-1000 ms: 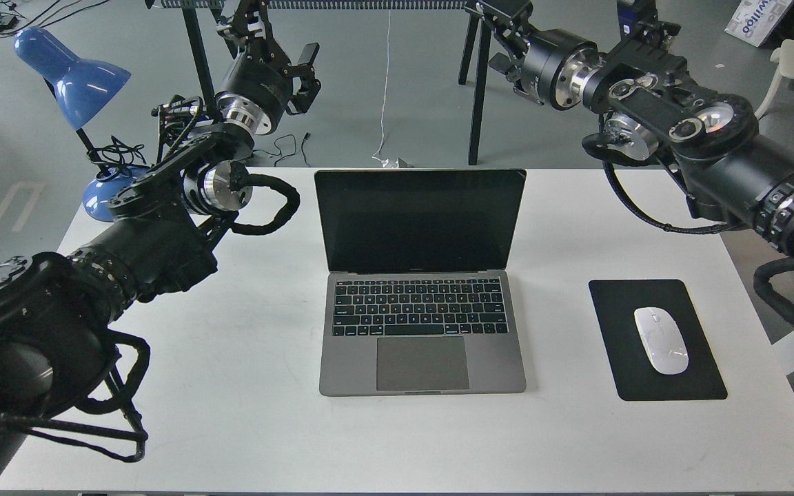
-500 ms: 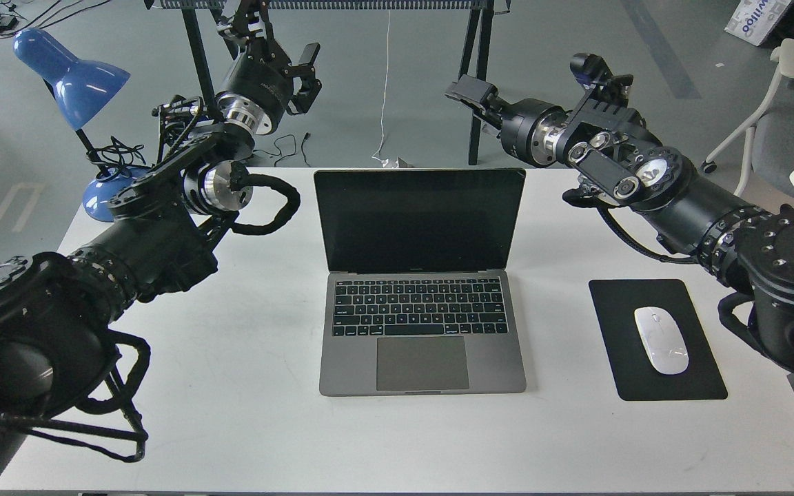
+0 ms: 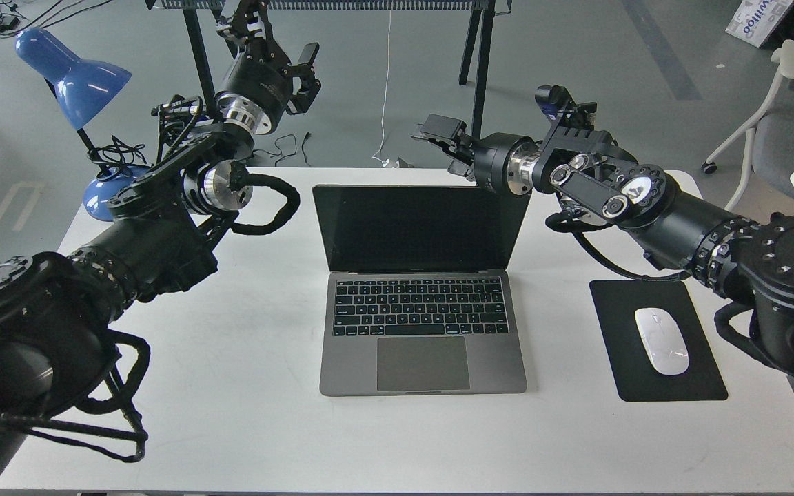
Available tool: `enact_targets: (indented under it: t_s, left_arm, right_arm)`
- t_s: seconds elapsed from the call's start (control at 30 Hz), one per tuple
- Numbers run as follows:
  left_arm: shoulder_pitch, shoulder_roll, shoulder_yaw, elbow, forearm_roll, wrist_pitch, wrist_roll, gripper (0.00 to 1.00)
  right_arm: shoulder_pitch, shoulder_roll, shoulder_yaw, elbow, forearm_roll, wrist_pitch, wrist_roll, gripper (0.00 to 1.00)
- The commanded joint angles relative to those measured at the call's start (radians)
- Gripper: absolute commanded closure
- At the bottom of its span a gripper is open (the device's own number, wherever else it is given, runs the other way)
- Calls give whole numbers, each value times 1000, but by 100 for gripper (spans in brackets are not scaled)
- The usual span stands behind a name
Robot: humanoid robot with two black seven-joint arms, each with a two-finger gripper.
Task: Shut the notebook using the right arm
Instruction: 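Raise the right gripper and swing it toward the laptop screen's top edge, then push the laptop screen down onto the keyboard with the right gripper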
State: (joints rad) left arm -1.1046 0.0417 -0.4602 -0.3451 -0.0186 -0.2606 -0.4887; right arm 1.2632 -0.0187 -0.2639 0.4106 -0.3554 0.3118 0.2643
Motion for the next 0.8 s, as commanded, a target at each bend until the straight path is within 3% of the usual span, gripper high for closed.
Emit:
enact_targets:
  t_s: [0.0,0.27,0.77]
  left_arm:
    - [0,0,0,0,0,0,0,0]
    - [0,0,0,0,0,0,0,0]
    - [0,0,0,0,0,0,0,0]
  right_arm:
    - [1,-33,-2,72,0,0,0,0]
    - [2,-130,-2,218,-2,0,-2,0]
    - [-30,-360,-5,666,-80,1,-10,0]
